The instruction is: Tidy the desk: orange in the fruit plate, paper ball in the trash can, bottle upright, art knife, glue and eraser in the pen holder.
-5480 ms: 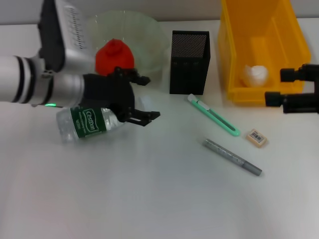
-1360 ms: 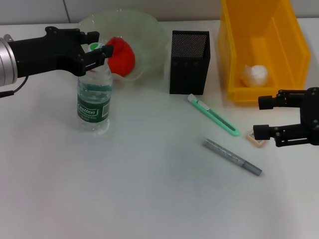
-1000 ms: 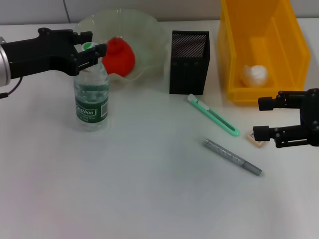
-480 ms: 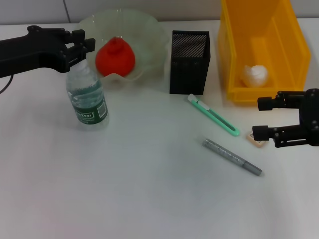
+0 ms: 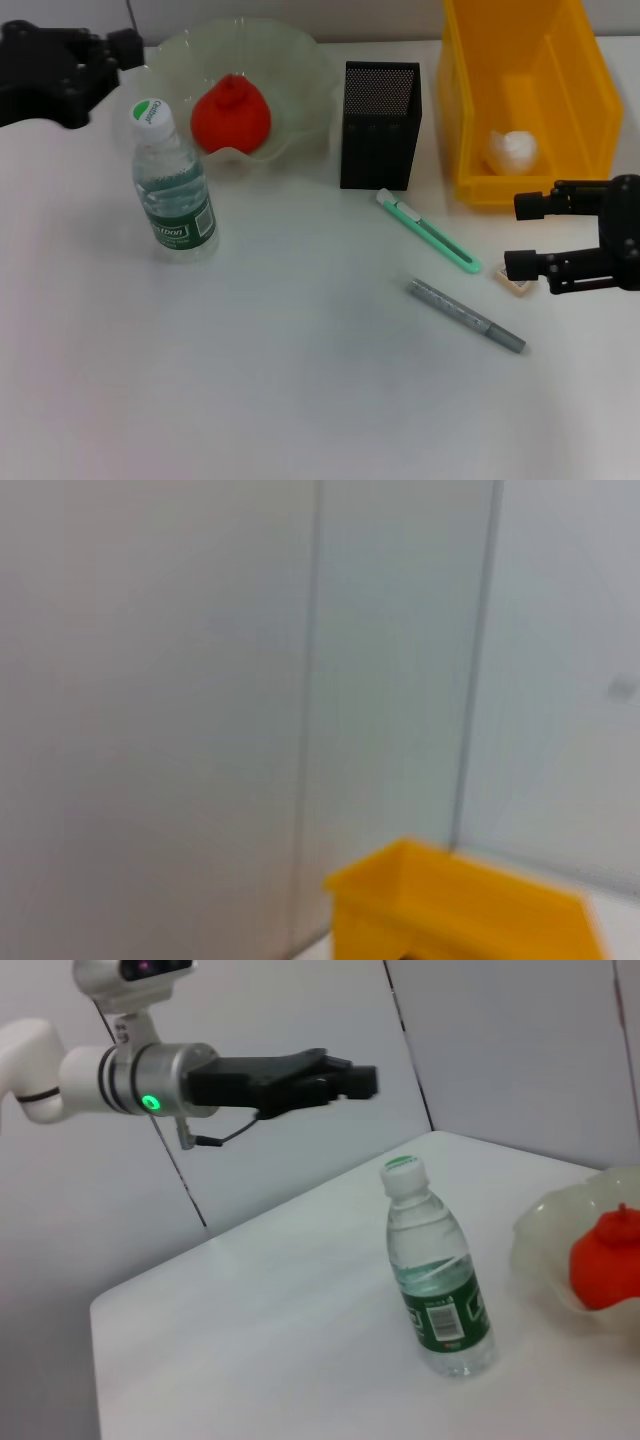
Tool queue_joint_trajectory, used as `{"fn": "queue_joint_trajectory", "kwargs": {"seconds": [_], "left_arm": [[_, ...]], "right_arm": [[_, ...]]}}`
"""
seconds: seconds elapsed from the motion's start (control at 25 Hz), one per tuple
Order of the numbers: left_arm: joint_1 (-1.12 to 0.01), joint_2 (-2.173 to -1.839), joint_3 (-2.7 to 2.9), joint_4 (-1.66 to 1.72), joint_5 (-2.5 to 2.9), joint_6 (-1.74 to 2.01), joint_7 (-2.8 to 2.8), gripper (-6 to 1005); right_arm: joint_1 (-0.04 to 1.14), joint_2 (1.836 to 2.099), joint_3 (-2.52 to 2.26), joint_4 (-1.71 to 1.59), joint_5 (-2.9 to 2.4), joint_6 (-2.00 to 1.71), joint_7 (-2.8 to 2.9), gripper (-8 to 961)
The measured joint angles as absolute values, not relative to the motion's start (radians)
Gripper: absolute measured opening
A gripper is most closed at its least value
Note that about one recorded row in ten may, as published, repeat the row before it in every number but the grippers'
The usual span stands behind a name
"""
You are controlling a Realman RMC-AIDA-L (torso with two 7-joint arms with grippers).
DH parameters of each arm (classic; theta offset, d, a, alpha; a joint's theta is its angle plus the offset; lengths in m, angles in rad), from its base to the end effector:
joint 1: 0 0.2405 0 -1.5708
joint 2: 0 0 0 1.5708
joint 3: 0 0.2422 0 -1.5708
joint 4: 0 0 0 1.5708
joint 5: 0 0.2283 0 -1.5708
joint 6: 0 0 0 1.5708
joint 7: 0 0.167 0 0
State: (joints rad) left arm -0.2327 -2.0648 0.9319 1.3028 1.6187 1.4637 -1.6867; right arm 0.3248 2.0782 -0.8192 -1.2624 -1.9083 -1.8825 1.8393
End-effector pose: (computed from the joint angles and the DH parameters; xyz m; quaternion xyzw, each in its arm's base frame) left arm -0.2068 0.3447 0.0974 -0.9040 -0.1661 -0.2886 0.2682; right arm 0.2160 0.2985 0.0677 -0.9491 0.2282 0.2054 0.0705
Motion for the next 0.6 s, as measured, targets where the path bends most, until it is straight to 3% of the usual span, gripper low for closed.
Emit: {"fn": "queue_joint_trajectory", "kwargs": {"seconds": [0.2,0.32,0.4,0.6], "left_arm": [[-0.229,-2.052,0.804,1.167,1.55,1.727,-1.578,15],[-0.226,-2.038,0.735,1.049,1.557,1.893,-1.459,154],[-0.201,-2.004,0.729,0.936,1.577,1.972,-1.349,240],[-0.179,-1.965,0.739,0.818,1.636,1.983,-1.263,458]], "right_arm": [[0.362,2.083,-0.867,-1.368,-2.034,-1.867,1.977,818],[0.397,2.083,-0.956,-1.436,-2.129,-1.819,2.098,818],[0.451,2.079,-1.055,-1.493,-2.241,-1.786,2.221,818],[0.569,2.081,-1.191,-1.502,-2.43,-1.779,2.379,817]]}}
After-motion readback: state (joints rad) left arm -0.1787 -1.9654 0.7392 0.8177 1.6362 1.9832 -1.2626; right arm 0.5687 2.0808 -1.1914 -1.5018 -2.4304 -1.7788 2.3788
